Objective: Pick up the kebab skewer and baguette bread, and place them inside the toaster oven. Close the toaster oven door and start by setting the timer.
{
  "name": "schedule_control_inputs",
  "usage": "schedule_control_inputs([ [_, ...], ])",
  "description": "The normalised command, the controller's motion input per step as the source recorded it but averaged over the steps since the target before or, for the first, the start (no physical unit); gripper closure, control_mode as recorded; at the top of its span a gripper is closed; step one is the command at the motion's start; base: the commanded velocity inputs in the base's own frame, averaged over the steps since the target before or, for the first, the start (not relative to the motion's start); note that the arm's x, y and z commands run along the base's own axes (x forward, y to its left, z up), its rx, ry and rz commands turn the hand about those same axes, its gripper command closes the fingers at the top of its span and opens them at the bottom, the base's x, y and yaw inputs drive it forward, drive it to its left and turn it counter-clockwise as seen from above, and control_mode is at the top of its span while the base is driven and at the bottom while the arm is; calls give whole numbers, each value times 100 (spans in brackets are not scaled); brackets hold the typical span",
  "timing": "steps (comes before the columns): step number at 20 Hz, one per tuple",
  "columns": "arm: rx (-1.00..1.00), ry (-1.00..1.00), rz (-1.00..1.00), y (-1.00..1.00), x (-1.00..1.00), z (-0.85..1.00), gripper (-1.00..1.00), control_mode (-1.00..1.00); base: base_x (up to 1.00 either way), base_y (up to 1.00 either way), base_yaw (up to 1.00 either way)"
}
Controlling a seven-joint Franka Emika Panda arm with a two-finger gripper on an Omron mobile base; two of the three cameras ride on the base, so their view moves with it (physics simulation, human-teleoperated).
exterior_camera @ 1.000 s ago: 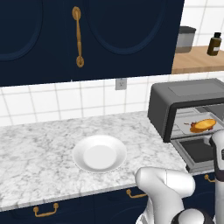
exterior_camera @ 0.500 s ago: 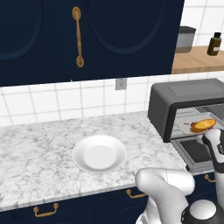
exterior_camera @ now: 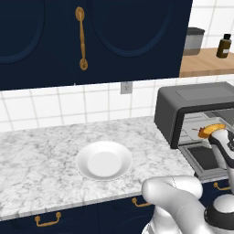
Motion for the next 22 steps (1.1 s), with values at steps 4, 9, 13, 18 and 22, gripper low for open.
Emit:
schedule_control_inputs([
  [4,0,0,1,-11,13,-5,-100,-100,0,0,0],
  [9,0,0,0,-15,0,-2,-100,-100,0,0,0],
  [13,0,0,0,-8,1,0,-100,-100,0,0,0],
  [18,0,0,0,0,18,0,-100,-100,0,0,0],
  [22,0,0,0,0,22,0,-100,-100,0,0,0],
])
